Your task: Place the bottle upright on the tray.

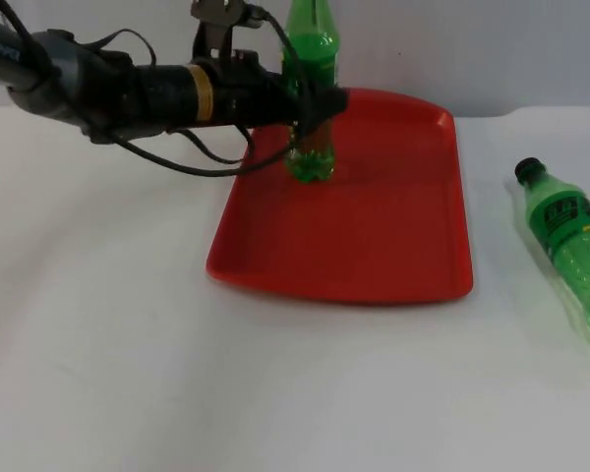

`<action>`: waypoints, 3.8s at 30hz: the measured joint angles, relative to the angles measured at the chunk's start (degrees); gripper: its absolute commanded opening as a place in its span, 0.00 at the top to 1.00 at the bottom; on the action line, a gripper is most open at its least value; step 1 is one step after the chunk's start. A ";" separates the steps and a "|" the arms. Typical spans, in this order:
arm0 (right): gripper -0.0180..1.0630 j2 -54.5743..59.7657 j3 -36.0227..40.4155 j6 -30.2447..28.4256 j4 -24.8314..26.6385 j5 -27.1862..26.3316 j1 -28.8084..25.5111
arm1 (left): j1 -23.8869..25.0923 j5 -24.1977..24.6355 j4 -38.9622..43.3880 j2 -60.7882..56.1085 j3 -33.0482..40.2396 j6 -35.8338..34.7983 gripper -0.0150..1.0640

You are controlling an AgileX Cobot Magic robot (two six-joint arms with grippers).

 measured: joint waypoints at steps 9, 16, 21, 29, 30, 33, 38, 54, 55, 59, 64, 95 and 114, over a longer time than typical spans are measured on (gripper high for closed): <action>0.01 0.00 0.00 0.00 0.00 0.00 0.00 | 7.79 -22.59 12.17 0.00 0.00 -4.35 0.01; 0.01 0.00 0.00 0.00 0.00 0.00 0.00 | 14.10 -27.89 22.42 -0.56 0.00 -11.90 0.01; 0.01 0.00 0.00 0.00 0.00 0.00 0.00 | 15.21 -27.94 28.02 -3.61 0.00 -16.93 0.01; 0.01 0.00 0.00 0.00 0.00 0.00 0.00 | 15.32 -28.29 31.82 -12.55 0.00 -30.99 0.01; 0.01 0.00 0.00 0.00 0.00 0.00 0.00 | 15.32 -28.29 31.82 -14.22 0.00 -33.67 0.01; 0.01 0.00 0.00 0.00 0.00 0.00 0.00 | 15.32 -28.33 31.82 -17.08 0.00 -40.94 0.01; 0.01 0.00 0.00 0.00 0.13 0.00 0.00 | 15.32 -28.94 28.78 -21.68 0.00 -48.92 0.01; 0.01 0.00 0.00 0.00 0.13 0.00 0.00 | 15.79 -21.15 32.14 -34.74 0.26 -67.58 0.01; 0.01 0.00 0.00 0.00 0.13 0.00 0.00 | 15.79 -21.15 32.14 -34.74 0.26 -67.58 0.01; 0.01 0.00 0.00 0.00 0.13 0.00 0.00 | 16.68 -17.98 32.23 -38.42 0.34 -73.58 0.01; 0.01 0.00 0.00 0.00 0.16 0.00 0.00 | 17.14 -6.66 33.00 -44.76 0.38 -79.44 0.01; 0.01 0.00 0.00 0.00 0.16 0.00 0.00 | 17.14 63.15 10.19 -73.79 25.48 -13.53 0.01; 0.01 0.00 0.00 0.00 0.16 0.00 0.00 | 17.14 79.50 -34.86 -79.88 33.49 28.39 0.01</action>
